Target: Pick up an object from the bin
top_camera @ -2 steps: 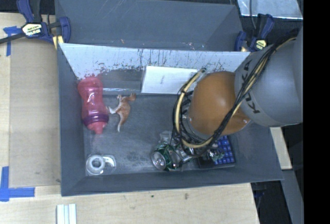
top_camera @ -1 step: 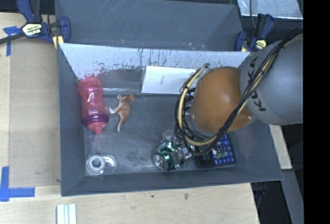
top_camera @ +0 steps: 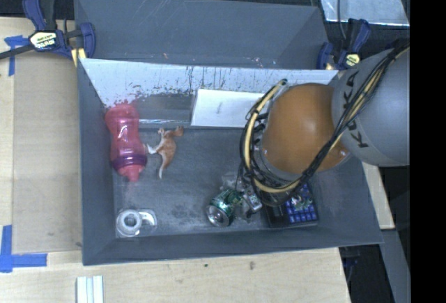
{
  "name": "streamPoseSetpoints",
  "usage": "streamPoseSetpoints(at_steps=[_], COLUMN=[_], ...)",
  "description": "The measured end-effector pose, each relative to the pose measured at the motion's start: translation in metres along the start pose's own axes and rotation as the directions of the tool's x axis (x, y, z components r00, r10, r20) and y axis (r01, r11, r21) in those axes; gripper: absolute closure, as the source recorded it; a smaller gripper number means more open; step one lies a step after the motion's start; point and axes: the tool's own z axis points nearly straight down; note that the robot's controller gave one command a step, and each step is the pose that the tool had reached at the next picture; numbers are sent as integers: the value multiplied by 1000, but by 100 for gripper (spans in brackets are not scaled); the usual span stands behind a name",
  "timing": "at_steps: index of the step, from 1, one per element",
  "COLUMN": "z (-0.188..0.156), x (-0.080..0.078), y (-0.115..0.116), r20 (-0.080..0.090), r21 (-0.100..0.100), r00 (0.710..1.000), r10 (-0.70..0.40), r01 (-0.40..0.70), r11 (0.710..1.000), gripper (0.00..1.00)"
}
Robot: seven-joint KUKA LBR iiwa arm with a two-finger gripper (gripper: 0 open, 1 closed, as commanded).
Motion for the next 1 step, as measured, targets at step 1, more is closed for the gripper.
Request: streamPoseSetpoints(at_steps=[1], z=[-19], x=[-1], y=[0], r20=[3], r21=[1], r00=[1000], r10=[0], r01=[0], r11=[1000], gripper=[100])
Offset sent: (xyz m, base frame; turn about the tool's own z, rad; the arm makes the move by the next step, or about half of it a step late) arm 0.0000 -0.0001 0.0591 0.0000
